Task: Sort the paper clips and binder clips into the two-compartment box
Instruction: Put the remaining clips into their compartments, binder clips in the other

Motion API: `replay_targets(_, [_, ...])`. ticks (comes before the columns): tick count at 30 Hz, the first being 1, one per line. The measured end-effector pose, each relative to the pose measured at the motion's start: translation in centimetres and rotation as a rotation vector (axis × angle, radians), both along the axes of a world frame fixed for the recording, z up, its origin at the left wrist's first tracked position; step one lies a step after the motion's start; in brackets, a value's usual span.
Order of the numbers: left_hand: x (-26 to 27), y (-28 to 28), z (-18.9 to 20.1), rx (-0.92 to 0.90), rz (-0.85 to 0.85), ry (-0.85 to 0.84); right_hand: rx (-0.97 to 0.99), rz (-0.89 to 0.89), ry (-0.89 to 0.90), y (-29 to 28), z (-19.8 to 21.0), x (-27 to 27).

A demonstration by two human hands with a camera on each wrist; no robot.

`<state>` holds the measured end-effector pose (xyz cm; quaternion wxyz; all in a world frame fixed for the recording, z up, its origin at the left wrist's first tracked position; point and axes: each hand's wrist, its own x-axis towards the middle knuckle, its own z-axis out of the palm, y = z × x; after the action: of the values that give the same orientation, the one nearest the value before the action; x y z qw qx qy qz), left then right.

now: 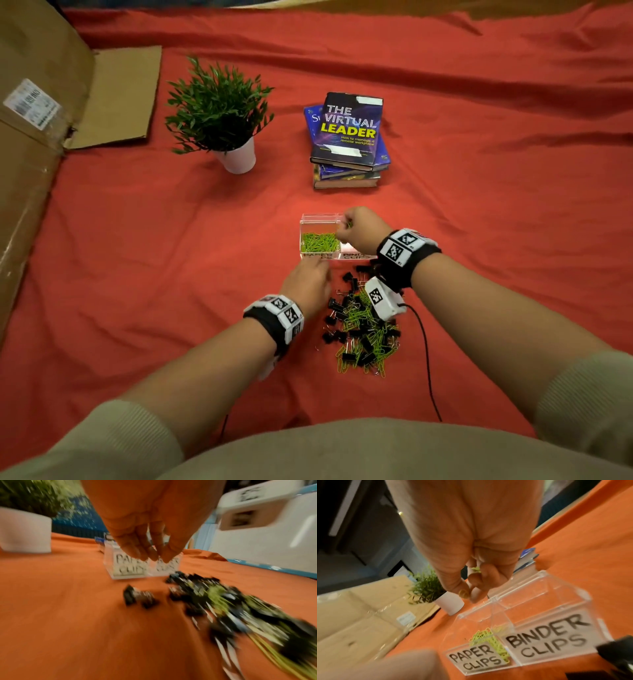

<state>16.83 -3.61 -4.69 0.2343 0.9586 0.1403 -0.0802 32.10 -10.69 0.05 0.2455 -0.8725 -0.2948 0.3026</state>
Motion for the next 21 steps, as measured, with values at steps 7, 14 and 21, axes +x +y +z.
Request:
replay_targets(7, [-4.5, -1.6, -2.1, -0.048, -0.27, 0.139, -0.191, 0.259, -0.218, 4.5, -2.2, -1.7])
replay_targets(14, [-4.9, 1.4, -2.4, 0.111, -0.252, 0.136, -0.04, 0.234, -0.212, 2.0, -1.5, -1.8])
replay_targets(21, [-3.7, -0.6, -2.6, 0.044, -0.258, -0.004, -0.126, 0.285, -0.057, -6.1, -1.8, -4.3])
